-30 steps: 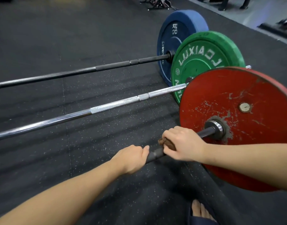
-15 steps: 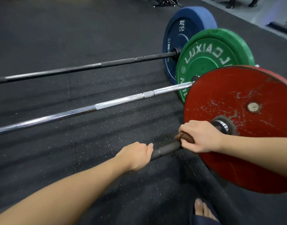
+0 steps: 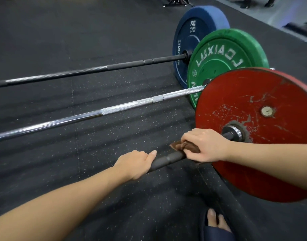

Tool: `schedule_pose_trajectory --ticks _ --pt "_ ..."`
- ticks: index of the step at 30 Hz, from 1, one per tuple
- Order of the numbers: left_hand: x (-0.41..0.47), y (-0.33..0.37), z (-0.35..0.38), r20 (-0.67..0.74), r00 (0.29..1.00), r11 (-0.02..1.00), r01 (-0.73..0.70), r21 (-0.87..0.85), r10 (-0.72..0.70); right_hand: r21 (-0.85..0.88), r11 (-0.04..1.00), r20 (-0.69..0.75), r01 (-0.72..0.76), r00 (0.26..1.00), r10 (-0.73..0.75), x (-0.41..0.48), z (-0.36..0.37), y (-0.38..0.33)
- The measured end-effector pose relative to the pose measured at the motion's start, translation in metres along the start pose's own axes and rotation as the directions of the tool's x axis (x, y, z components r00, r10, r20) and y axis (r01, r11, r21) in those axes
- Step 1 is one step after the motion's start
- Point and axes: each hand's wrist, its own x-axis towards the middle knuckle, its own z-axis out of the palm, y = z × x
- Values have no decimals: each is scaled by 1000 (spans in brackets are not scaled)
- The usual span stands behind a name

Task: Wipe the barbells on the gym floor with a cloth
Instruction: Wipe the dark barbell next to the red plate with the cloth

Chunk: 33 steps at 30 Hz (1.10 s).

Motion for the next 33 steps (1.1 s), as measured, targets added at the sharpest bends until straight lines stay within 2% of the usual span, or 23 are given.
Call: schedule_pose_trajectory --ticks 3,5,8,15,20,25,28,33 --pt "-8 -11 1 -19 1000 999 25 36 -25 2 998 44 -66 997 66 -5 -10 22" --pt "-12 -8 1 -55 998 998 23 56 -20 -24 998 21 -61 998 61 -2 -8 20" --pt "-9 -2 1 -95 995 997 12 73 -5 -75 996 -49 -43 998 40 6 4 0" --pt "-10 -1 -3 -62 998 995 0 101 6 -51 995 -128 -85 989 78 32 33 -64" --pt "-10 -2 -3 -55 998 993 -14 118 21 12 1000 -9 3 1000 -3 22 17 -42" --pt "-7 -5 0 -69 997 993 -26 119 34 -1 995 -2 -97 995 97 11 2 -4" --pt "-6 -5 -1 -66 998 995 -7 99 14 -68 996 -27 -59 998 57 18 10 -16" --pt "-5 -4 -1 -40 999 995 -7 102 11 -53 997 -61 -56 997 53 41 29 -61"
